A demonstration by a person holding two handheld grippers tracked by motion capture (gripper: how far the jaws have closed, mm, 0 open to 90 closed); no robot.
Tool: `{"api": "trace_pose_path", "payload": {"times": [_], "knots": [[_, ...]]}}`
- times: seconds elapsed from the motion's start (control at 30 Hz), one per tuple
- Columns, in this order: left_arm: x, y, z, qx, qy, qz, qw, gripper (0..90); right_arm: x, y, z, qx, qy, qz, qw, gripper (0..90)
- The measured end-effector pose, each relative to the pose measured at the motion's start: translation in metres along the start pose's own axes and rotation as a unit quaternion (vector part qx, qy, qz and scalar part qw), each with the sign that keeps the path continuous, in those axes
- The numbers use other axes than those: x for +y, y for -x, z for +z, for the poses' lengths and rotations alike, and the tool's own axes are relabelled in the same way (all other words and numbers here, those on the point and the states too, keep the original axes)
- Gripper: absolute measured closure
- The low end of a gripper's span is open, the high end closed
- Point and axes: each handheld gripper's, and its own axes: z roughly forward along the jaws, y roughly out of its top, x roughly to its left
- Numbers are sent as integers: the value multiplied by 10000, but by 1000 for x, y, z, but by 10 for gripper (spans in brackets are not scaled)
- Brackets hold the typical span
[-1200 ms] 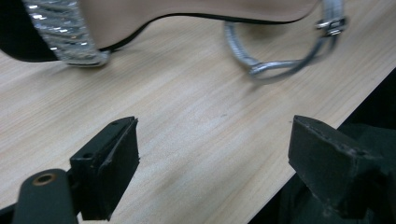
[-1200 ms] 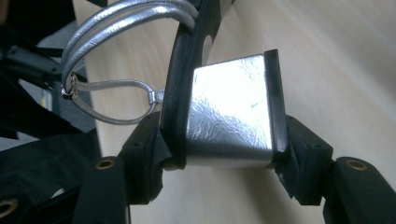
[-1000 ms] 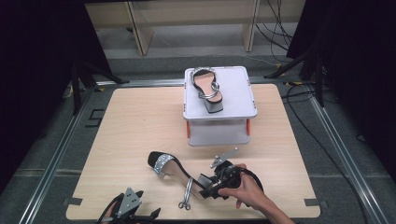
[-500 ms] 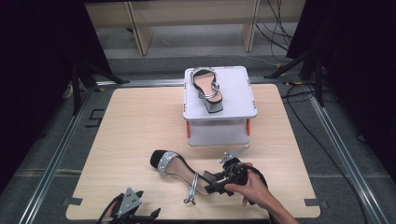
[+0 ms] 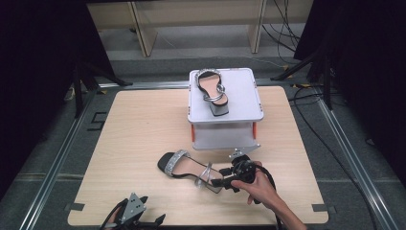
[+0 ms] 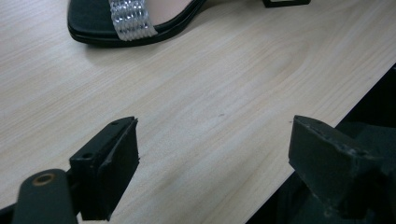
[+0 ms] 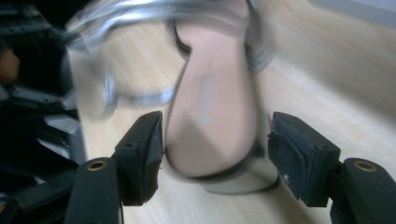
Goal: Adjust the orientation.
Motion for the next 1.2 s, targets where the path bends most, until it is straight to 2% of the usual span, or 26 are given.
{"api": "trace_pose_path", "payload": {"times": [0.03, 0.07, 0.1, 0.13, 0.17, 0.2, 0.23, 0.27, 0.3, 0.33, 0.43, 0.47, 0.5, 0.53, 0.6, 0.63, 0.67, 0.7, 0.73, 0.77, 0.83, 0.9, 0.93, 0.97, 1.03, 1.2], "knots": [[0, 0, 0, 0, 0, 0, 10000, 158, 0, 0, 0, 0, 0, 0, 10000, 345], [0, -1, 1, 36, -39, 65, 10000, 158, -1, 1, 4, -68, -157, -89, 9998, 311], [0, 0, 1, 15, -18, 15, 10000, 158, -2, 0, 7, -108, -229, -43, 9997, 299], [0, 0, 0, -4, -52, 57, 10000, 157, 0, -6, 10, -265, -316, -211, 9989, 314], [0, 0, 0, -4, -52, 57, 10000, 158, 0, -6, 10, -265, -316, -211, 9989, 314], [0, -1, 0, 27, -59, 75, 10000, 158, 2, -9, 11, -416, -320, -452, 9976, 322], [0, 0, 0, 3, -18, 15, 10000, 157, 4, -16, 11, -545, -338, -567, 9963, 317], [0, -1, 1, 44, -64, 73, 9999, 158, 6, -18, 13, -660, -289, -845, 9938, 317], [0, 0, 1, 26, -33, 26, 10000, 158, 7, -22, 17, -727, -215, -927, 9928, 327], [0, 0, 0, 7, -49, 42, 10000, 158, 9, -21, 25, -866, -384, -1142, 9889, 351], [0, 0, -1, 14, -41, 57, 10000, 158, 10, -20, 29, -915, -453, -1071, 9890, 363], [0, 0, 0, 22, -22, 53, 10000, 158, 10, -24, 26, -1031, -471, -1096, 9875, 387], [0, 0, 0, 36, -30, 48, 10000, 158, 12, -26, 24, -1180, -515, -1256, 9837, 388], [0, -1, 0, 30, -22, 84, 10000, 157, 13, -29, 21, -1271, -519, -1341, 9814, 389], [0, 0, 0, 35, -27, 64, 10000, 157, 11, -32, 7, -1268, -473, -1391, 9810, 390], [0, 0, 0, 35, -27, 64, 10000, 157, 11, -32, 7, -1268, -473, -1391, 9810, 390], [0, 0, -1, 21, 19, 4, 10000, 158, 6, -31, -7, -1231, -492, -1359, 9818, 391], [0, 0, -1, 21, 19, 4, 10000, 158, 6, -31, -7, -1231, -492, -1359, 9818, 391], [0, -1, -1, 46, -21, 52, 10000, 158, -2, -29, -21, -1244, -498, -1275, 9827, 391], [0, -1, -1, 46, -21, 52, 10000, 157, -2, -29, -21, -1244, -498, -1275, 9827, 391], [0, -1, -1, 108, -55, 66, 9999, 158, -16, -25, -39, -1266, -488, -1295, 9823, 390], [0, -1, -1, 110, -40, 60, 9999, 158, -21, -24, -45, -1258, -515, -1302, 9821, 390], [0, -1, -1, 106, -40, 50, 9999, 158, -30, -22, -53, -1278, -512, -1278, 9822, 390], [0, -1, -1, 94, -79, 43, 9999, 158, -34, -21, -57, -1228, -542, -1224, 9834, 390], [0, 0, 0, 94, -71, 51, 9999, 158, -38, -19, -58, -1245, -522, -1201, 9835, 390], [0, -1, -1, 116, -54, 61, 9999, 158, -49, -16, -53, -1202, -683, -1090, 9844, 383]]}}
